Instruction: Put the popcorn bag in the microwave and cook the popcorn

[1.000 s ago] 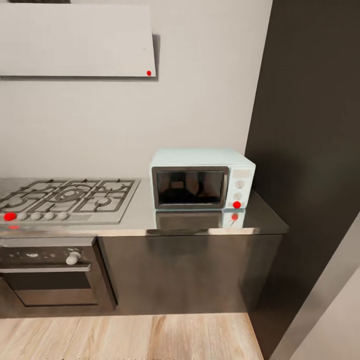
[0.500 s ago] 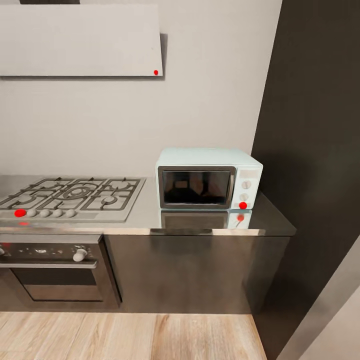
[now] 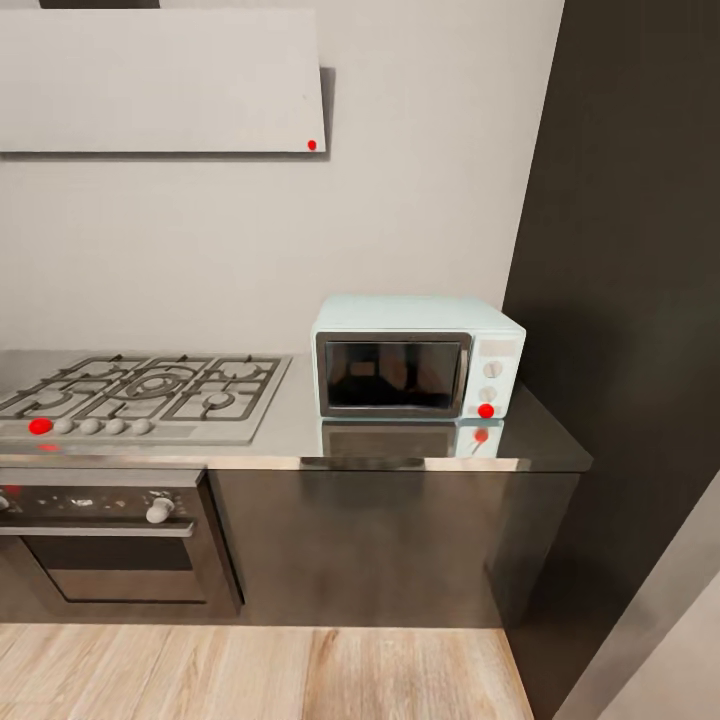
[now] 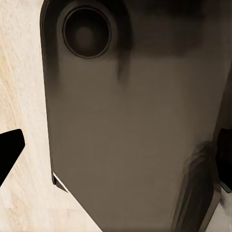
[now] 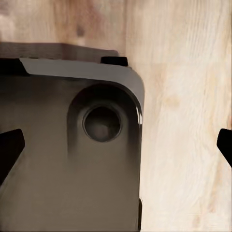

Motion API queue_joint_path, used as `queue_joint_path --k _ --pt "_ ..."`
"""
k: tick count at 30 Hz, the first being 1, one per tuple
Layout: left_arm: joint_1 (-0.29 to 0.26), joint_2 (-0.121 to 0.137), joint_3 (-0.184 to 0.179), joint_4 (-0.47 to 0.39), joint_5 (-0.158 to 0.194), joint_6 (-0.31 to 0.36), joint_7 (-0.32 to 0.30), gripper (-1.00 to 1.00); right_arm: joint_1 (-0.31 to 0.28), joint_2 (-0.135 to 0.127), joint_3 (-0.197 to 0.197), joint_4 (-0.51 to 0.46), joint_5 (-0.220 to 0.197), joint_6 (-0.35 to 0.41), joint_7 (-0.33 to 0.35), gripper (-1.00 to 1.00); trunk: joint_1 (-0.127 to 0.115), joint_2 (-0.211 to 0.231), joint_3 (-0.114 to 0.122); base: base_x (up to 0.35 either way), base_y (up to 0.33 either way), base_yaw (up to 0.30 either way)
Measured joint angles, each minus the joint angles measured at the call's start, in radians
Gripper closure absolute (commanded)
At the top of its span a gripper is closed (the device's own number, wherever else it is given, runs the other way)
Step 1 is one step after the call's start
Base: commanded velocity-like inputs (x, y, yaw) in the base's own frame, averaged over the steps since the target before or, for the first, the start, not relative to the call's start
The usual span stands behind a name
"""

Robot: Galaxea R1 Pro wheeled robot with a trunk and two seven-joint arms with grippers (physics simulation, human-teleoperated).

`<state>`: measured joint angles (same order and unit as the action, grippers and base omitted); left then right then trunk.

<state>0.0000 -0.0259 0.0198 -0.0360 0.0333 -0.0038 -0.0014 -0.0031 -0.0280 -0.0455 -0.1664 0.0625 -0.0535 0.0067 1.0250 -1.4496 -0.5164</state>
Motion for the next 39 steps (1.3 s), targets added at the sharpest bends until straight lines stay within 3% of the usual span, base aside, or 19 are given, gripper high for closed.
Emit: queue_joint_path --k 6,10,13,16,17,18,20,21,22,23,26,32,34,36,39 --pt "0.000 -0.001 0.000 0.000 0.000 0.000 0.000 -1.00 0.000 0.001 -0.002 -0.361 0.004 0.276 0.000 -1.00 0.000 0.000 0.000 0.000 0.000 0.000" --pt "0.000 -0.001 0.000 0.000 -0.001 0.000 0.000 -1.00 0.000 0.002 -0.003 -0.559 0.007 0.354 0.001 -1.00 0.000 0.000 0.000 0.000 0.000 0.000" --pt "0.000 -0.002 0.000 0.000 -0.001 0.000 0.000 -1.00 0.000 0.004 -0.004 -0.690 0.040 0.414 0.001 -1.00 0.000 0.000 0.000 0.000 0.000 0.000" --pt "0.000 -0.002 0.000 0.000 -0.001 0.000 0.000 -1.00 0.000 0.014 -0.005 -0.896 0.081 0.561 0.002 -1.00 0.000 0.000 0.000 0.000 0.000 0.000" --pt "0.000 -0.002 0.000 0.000 -0.001 0.000 0.000 -1.00 -0.002 0.019 -0.005 -1.037 0.088 0.658 0.004 -1.00 0.000 0.000 0.000 0.000 0.000 0.000" --pt "0.000 -0.002 0.000 0.000 -0.001 0.000 0.000 -1.00 -0.006 0.021 -0.006 -1.116 0.090 0.698 0.005 -1.00 0.000 0.000 0.000 0.000 0.000 0.000" --pt "0.000 -0.002 0.000 0.000 -0.001 0.000 0.000 -1.00 -0.051 0.023 -0.005 -1.217 0.092 0.786 0.006 -1.00 0.000 0.000 0.000 0.000 0.000 0.000" --pt "0.000 -0.002 0.000 0.000 -0.001 0.000 0.000 -1.00 -0.099 0.024 -0.005 -1.245 0.091 0.840 0.007 -1.00 0.000 0.000 0.000 0.000 0.000 0.000" --pt "0.000 -0.002 0.000 0.000 -0.001 0.000 0.000 -1.00 -0.185 0.030 -0.005 -1.270 0.092 0.893 0.008 -1.00 0.000 0.000 0.000 0.000 0.000 0.000" --pt "0.000 -0.002 0.000 0.000 -0.001 0.000 0.000 -1.00 -0.250 0.033 -0.004 -1.289 0.094 0.908 0.006 -1.00 0.000 0.000 0.000 0.000 0.000 0.000" --pt "0.000 -0.001 -0.001 0.000 -0.001 0.001 0.000 -1.00 -0.368 0.039 -0.003 -1.346 0.095 0.922 0.001 -1.00 0.000 0.000 0.000 0.000 0.000 0.000" --pt "0.000 -0.001 -0.001 0.000 -0.001 0.000 0.000 -1.00 -0.531 0.071 0.003 -1.379 0.098 0.922 -0.005 -1.00 0.000 0.000 0.000 0.000 0.000 0.000" --pt "0.000 0.000 -0.001 0.000 -0.001 0.000 0.000 -1.00 -0.570 0.098 0.005 -1.384 0.096 0.920 -0.022 -1.00 0.000 0.000 0.000 0.000 0.000 0.000" --pt "0.000 -0.001 -0.001 0.000 -0.001 0.000 0.000 -1.00 -0.586 0.161 0.013 -1.386 0.093 0.913 -0.090 -1.00 0.000 0.000 0.000 0.000 0.000 0.000" --pt "0.000 -0.002 -0.001 -0.001 -0.001 0.000 0.000 -1.00 -0.591 0.187 0.069 -1.387 0.096 0.912 -0.150 -1.00 0.000 0.000 0.000 0.000 0.000 0.000"
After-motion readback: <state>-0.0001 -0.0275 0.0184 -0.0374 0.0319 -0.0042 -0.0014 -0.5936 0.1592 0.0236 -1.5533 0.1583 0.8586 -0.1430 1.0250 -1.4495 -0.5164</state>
